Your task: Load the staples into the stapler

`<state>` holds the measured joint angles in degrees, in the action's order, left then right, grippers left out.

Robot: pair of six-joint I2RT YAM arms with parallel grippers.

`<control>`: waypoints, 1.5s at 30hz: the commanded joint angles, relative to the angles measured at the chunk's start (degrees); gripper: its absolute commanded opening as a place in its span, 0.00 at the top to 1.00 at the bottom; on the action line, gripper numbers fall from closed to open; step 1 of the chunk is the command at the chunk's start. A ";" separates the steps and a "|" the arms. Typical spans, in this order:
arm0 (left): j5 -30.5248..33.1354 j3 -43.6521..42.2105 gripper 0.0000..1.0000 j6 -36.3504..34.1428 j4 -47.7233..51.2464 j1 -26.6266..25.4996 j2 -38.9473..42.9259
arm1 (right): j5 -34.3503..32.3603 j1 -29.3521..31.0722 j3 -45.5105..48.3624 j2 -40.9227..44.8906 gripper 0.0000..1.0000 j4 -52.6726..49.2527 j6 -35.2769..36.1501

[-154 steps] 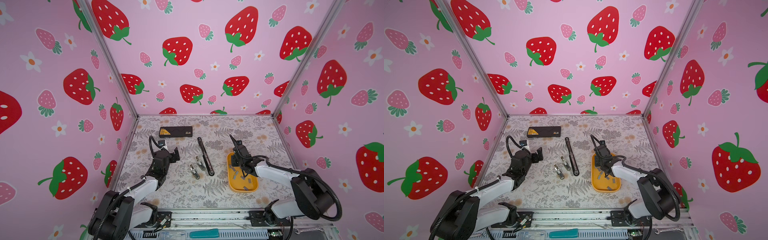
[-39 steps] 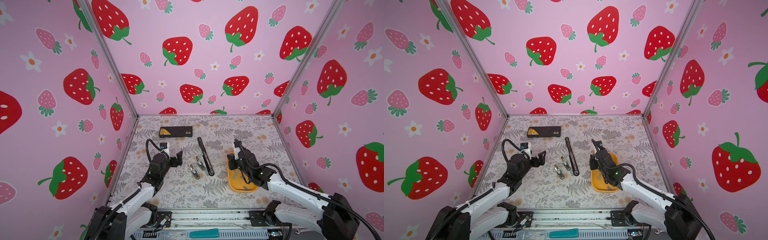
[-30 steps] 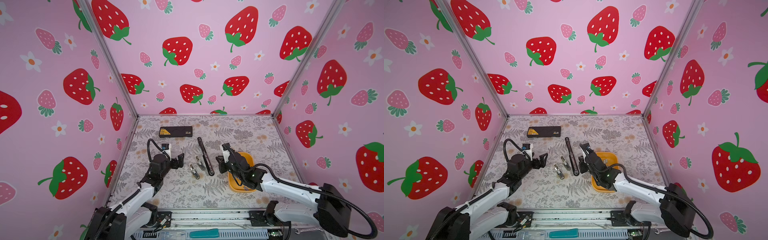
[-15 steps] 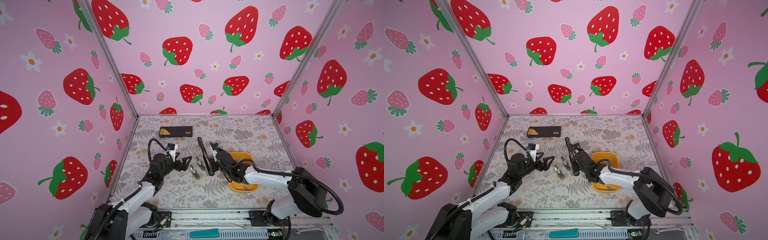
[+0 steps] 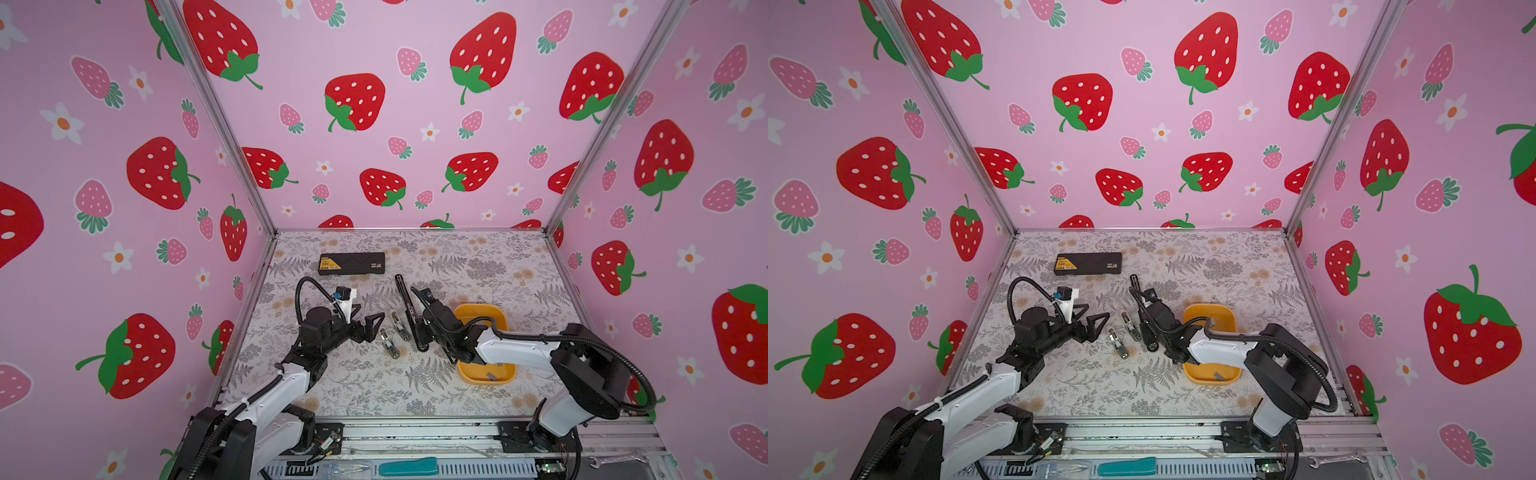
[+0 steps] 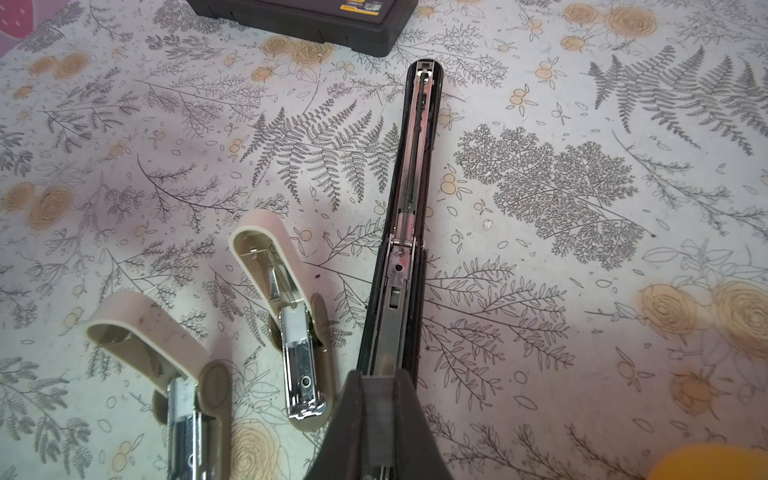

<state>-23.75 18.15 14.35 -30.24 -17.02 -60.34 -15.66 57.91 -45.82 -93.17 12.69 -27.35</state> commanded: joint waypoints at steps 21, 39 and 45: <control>-2.44 -0.69 0.01 -1.26 -2.77 -0.14 1.11 | -2.02 -0.03 -2.16 -3.18 0.92 -0.13 -1.11; -1.92 -0.49 0.01 -1.43 -2.70 -0.29 0.67 | -1.13 -0.02 -2.86 -4.44 0.92 -0.21 -1.20; -1.83 -0.49 0.01 -1.52 -2.68 -0.35 0.58 | -1.13 -0.07 -3.04 -4.94 0.92 -0.20 -1.30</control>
<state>-25.52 17.69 13.47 -31.48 -17.15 -59.64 -16.58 57.89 -47.55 -97.01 12.62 -27.40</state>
